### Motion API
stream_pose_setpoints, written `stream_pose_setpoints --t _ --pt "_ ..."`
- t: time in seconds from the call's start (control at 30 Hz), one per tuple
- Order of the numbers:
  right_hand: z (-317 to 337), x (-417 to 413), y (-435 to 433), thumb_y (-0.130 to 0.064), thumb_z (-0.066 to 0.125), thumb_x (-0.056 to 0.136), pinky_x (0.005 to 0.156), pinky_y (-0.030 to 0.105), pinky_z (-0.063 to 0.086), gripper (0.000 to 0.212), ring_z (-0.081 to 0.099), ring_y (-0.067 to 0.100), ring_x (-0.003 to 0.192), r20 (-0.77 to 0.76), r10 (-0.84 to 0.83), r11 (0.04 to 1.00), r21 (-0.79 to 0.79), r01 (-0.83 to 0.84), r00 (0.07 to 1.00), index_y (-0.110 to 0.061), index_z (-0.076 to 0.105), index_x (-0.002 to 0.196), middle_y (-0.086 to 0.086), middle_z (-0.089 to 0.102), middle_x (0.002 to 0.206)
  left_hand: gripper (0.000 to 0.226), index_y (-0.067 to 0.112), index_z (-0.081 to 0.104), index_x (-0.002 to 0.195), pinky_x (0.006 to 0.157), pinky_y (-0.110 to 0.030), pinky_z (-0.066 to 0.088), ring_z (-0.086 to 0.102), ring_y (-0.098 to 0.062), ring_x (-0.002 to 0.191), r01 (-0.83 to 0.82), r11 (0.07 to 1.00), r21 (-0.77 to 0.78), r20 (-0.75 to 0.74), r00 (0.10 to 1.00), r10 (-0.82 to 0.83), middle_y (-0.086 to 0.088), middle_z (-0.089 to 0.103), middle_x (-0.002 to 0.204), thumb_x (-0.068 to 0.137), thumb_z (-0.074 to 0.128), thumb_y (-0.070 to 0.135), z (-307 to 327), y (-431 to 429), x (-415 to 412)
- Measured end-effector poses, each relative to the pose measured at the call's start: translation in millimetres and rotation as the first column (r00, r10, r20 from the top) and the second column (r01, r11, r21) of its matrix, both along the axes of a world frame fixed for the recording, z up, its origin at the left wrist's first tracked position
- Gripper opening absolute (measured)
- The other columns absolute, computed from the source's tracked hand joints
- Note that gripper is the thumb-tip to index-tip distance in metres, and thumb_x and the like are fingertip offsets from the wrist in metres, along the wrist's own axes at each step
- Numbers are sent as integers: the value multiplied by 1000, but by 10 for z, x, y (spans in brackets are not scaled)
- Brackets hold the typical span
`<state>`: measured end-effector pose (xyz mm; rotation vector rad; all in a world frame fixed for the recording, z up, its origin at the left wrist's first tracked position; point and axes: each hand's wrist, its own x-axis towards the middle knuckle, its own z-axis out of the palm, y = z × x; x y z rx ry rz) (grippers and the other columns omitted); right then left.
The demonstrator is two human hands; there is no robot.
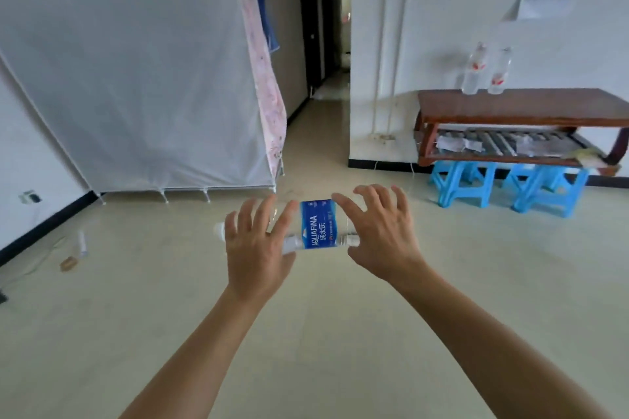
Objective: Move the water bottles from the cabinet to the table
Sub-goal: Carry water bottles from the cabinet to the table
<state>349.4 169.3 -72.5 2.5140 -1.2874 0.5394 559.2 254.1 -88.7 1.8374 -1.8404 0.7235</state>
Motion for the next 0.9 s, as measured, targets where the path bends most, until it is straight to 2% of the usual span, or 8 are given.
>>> stream_pose_setpoints --t 0.1,0.23,0.33,0.43,0.57,0.8,0.9 --pt "188 -70 -637 -45 90 63 110 55 36 95 51 31 125 2 -107 993 -45 107 994 -33 46 146 9 55 135 80 17 60 137 96 -53 43 49 -37 124 66 998 -23 -8 998 -67 -15 56 137 64 90 31 121 -863 -9" --pt "417 -269 -1381 -44 91 65 112 57 35 96 48 32 128 10 -224 972 -76 224 975 -33 43 148 9 53 137 74 15 62 135 98 -55 43 51 -38 125 179 981 -69 -12 984 -180 -16 57 138 69 89 34 311 -1905 -155" --pt "488 -561 -1858 -42 93 62 112 61 33 97 49 34 129 43 -324 943 -67 326 945 -30 48 147 11 54 137 81 18 53 139 98 -57 43 49 -38 126 290 950 -112 7 957 -291 -18 57 138 68 89 33 379 -2620 -414" --pt "496 -910 -2190 -43 90 67 117 59 24 97 42 32 136 25 -419 908 -18 419 908 -33 41 151 9 48 145 86 20 45 139 98 -58 45 45 -36 128 368 925 -97 4 929 -369 -18 56 140 68 90 33 379 -3183 -797" --pt "432 -1483 -2748 -43 86 74 121 59 18 95 36 31 141 17 -530 847 41 529 848 -35 34 154 8 42 150 86 21 43 139 96 -60 47 50 -39 127 470 881 -54 -6 882 -471 -17 57 138 68 90 33 285 -3992 -1436" --pt "290 -2703 -4203 -43 83 79 123 60 14 95 30 31 146 43 -613 790 62 610 789 -36 28 157 7 36 156 87 22 42 139 99 -57 45 50 -38 128 559 829 -13 47 829 -558 -16 56 140 69 90 40 220 -5702 -2694" --pt "352 -3120 -4804 -41 81 81 123 60 13 96 27 31 147 43 -616 787 80 612 787 -38 23 157 6 33 157 85 20 48 140 98 -54 42 50 -38 127 577 817 -5 60 815 -576 -16 55 141 69 89 43 287 -6308 -3114"
